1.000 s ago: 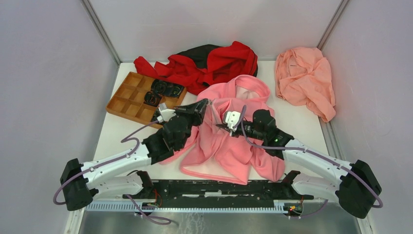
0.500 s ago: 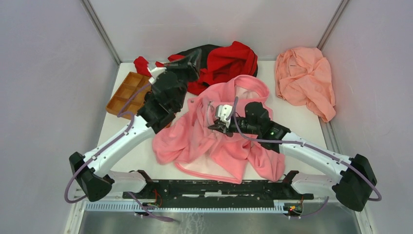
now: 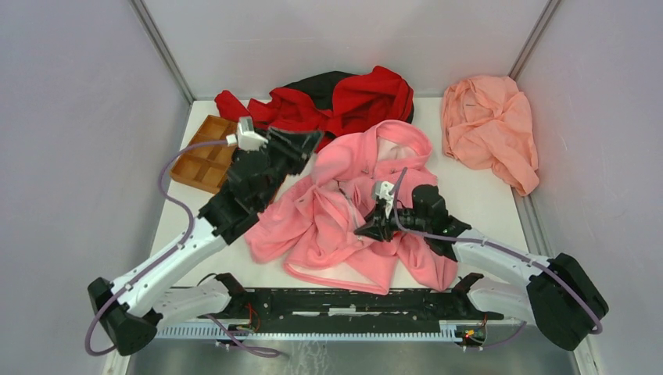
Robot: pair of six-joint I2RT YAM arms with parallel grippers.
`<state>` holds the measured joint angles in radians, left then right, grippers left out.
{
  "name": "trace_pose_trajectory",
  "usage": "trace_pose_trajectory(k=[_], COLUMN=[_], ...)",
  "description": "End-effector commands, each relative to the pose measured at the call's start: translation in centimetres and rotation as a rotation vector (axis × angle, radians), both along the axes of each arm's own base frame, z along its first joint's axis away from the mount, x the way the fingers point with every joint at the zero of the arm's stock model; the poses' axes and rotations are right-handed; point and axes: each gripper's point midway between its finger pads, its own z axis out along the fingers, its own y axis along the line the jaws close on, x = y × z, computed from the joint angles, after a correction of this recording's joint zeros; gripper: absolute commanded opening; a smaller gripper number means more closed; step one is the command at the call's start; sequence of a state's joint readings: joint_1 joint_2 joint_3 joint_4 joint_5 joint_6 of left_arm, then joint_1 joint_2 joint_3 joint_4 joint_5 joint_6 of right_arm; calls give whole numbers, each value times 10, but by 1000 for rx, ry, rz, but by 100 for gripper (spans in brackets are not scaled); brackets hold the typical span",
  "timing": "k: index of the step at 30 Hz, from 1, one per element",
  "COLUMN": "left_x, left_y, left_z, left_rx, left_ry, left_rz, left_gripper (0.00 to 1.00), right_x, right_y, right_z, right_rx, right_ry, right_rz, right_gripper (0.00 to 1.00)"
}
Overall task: Zip up the jacket
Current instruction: Adjust the jacket at the center of the board.
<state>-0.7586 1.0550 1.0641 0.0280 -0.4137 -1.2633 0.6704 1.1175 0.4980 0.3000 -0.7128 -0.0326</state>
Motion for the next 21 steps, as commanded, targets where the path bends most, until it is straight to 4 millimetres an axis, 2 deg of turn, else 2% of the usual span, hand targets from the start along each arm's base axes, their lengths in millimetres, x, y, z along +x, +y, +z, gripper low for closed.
trace_pose_trajectory(k=[1,3,6,10,15,21], left_x=[-57,-86,-117,-143,-155,-163], left_y=[3,4,4,4,-13,-53], left_z=[-109,-130,-159,-172,-188,-215], left_rx=[390,381,323,259,237,424], left_ry=[54,46,80,68,41,37], left_rz=[-258,-365,-475,-556,-635,-726], left_gripper=[54,61,65,69,79,82], right_x=[-38,-43,-48,-54,-74,-86], right_y=[-2,-4,-4,-3,3,2], right_z=[5,-3,-10,-24,-31,-40], right_rx=[165,185,219,217,199,174], right_ry=[105,143,209,274,255,241], right_rz=[113,107,100,105,182,227], right_gripper=[31,34,35,35,39,47])
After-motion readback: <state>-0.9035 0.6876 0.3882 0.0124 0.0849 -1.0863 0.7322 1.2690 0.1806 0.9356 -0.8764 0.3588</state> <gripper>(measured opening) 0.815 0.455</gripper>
